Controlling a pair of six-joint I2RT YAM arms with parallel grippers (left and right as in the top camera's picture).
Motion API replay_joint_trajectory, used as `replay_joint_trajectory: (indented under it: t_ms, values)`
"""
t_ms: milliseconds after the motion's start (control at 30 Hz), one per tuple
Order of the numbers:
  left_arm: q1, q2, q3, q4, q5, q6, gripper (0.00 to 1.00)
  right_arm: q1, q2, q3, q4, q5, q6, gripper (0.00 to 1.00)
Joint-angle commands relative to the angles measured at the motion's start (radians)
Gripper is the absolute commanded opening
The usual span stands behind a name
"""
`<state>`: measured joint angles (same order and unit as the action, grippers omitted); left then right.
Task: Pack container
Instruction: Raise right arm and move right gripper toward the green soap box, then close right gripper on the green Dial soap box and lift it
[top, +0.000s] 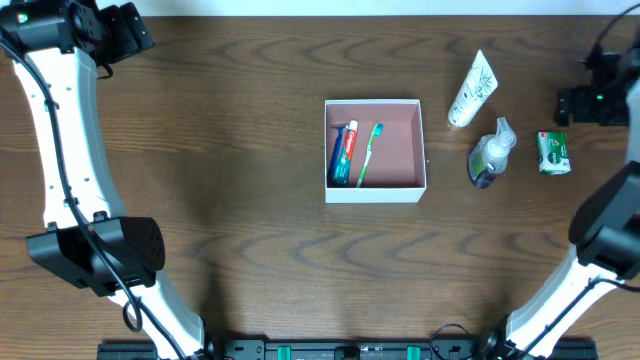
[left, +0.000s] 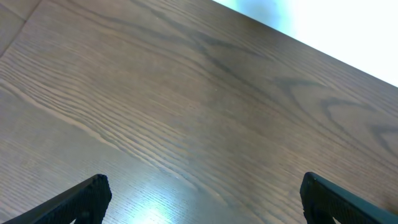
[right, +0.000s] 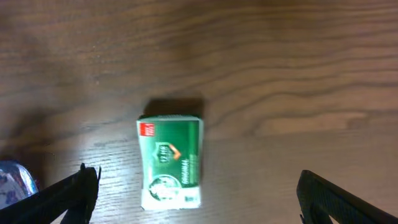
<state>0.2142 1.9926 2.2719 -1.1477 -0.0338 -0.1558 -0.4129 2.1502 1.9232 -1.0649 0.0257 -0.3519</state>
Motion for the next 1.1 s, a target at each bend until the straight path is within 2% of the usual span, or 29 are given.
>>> replay_joint_trajectory:
  t_ms: [0,133,333,633,1067]
  values:
    - [0.003,0.005,0.000,-0.002,-0.012,0.006,0.98,0.014,0.013,0.011,-0.005,0.013,-0.012,0.99]
    - [0.003,0.005,0.000,-0.002,-0.012,0.006,0.98,0.016,0.013,0.004,-0.037,-0.015,-0.029,0.90]
    - [0.003,0.005,0.000,-0.002,-0.012,0.006,0.98,0.012,0.035,-0.024,-0.044,-0.016,-0.046,0.99]
    - [0.003,0.005,0.000,-0.002,-0.012,0.006,0.98,0.012,0.079,-0.103,-0.031,-0.015,-0.048,0.99]
    - [0.003,0.005,0.000,-0.002,-0.012,0.006,0.98,0.010,0.080,-0.249,0.084,-0.015,-0.049,0.99]
